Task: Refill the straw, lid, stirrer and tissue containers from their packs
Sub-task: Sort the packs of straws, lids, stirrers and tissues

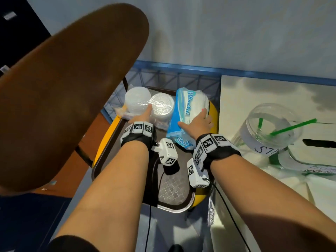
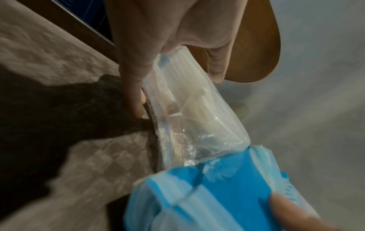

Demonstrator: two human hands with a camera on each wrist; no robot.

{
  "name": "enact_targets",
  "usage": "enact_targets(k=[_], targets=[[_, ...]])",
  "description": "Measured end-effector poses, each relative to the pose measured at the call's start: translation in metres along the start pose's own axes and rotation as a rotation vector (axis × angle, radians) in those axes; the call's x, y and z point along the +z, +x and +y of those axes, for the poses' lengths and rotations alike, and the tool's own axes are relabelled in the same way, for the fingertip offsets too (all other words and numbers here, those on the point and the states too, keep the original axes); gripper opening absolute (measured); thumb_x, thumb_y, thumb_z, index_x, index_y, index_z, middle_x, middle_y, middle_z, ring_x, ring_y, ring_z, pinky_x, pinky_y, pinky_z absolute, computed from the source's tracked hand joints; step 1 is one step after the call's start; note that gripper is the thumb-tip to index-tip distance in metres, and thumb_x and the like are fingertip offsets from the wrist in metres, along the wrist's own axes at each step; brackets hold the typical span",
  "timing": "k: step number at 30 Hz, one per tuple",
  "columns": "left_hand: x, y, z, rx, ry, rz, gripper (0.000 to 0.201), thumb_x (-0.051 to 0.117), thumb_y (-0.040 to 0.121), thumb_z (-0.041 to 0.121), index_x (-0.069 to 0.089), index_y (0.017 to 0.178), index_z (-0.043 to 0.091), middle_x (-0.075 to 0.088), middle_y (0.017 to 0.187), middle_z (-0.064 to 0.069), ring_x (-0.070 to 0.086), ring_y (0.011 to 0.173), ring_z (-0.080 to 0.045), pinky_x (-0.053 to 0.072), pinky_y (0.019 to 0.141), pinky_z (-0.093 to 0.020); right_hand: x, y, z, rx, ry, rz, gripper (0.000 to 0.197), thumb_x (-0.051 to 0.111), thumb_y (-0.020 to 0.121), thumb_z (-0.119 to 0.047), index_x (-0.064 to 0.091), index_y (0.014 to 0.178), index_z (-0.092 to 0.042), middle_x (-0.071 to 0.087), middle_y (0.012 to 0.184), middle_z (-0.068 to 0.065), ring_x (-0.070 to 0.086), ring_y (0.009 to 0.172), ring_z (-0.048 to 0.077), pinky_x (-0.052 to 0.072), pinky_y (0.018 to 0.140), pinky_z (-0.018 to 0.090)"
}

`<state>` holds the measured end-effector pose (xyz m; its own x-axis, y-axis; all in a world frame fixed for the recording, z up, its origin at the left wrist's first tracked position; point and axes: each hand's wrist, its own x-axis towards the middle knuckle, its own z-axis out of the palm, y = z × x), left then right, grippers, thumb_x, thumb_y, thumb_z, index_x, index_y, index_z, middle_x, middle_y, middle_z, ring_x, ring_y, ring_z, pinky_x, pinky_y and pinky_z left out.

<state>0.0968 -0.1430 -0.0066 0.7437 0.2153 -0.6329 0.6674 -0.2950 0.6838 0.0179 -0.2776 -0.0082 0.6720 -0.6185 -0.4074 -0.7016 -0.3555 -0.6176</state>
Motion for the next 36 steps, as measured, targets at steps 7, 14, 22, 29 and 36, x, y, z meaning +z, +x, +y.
enact_targets(k=[7,14,22,29,36], targets=[[0.011,0.016,0.013,0.067,-0.084,-0.109,0.082,0.058,0.082,0.056,0.031,0.142,0.006,0.043,0.141,-0.015,0.048,0.125,-0.032,0.050,0.080,-0.029,0.006,0.004,0.001,0.044,-0.062,0.049,0.109,0.074,0.076,-0.035,-0.006,0.148,-0.018,0.022,0.144,0.017,0.027,0.132,0.031,0.032,0.106,0.042],[0.012,0.024,0.001,0.027,-0.211,-0.095,0.099,0.069,0.063,0.059,0.022,0.142,0.024,0.043,0.136,-0.013,0.049,0.115,-0.032,0.038,0.103,-0.048,0.004,0.009,0.010,0.029,0.163,0.090,0.116,0.085,0.063,-0.020,0.006,0.147,-0.019,0.039,0.139,0.012,0.044,0.125,0.031,0.042,0.103,0.046],[-0.016,0.041,-0.026,-0.108,-0.270,-0.153,0.118,0.082,0.019,0.058,0.046,0.125,0.020,0.061,0.112,-0.010,0.061,0.098,-0.033,0.045,0.095,-0.047,0.002,-0.008,0.021,0.004,0.102,-0.101,0.059,0.078,0.069,-0.027,0.054,0.118,-0.003,0.061,0.115,0.012,0.059,0.103,0.029,0.044,0.070,0.028],[-0.050,-0.010,-0.044,0.084,-0.172,-0.103,0.090,0.073,0.049,0.053,0.054,0.124,0.008,0.063,0.121,-0.012,0.059,0.112,-0.033,0.042,0.104,-0.043,-0.004,-0.035,0.035,-0.072,0.119,-0.192,0.065,0.077,0.070,-0.023,0.048,0.125,-0.005,0.058,0.120,0.012,0.057,0.108,0.027,0.047,0.075,0.028],[-0.080,-0.094,-0.076,0.247,-0.229,-0.102,0.048,0.066,0.080,0.028,0.053,0.122,0.009,0.063,0.117,-0.011,0.060,0.105,-0.029,0.045,0.100,-0.041,-0.043,-0.089,0.059,-0.207,0.241,-0.318,0.080,0.082,0.059,-0.021,0.042,0.127,-0.013,0.057,0.116,0.004,0.056,0.107,0.023,0.051,0.089,0.037]])
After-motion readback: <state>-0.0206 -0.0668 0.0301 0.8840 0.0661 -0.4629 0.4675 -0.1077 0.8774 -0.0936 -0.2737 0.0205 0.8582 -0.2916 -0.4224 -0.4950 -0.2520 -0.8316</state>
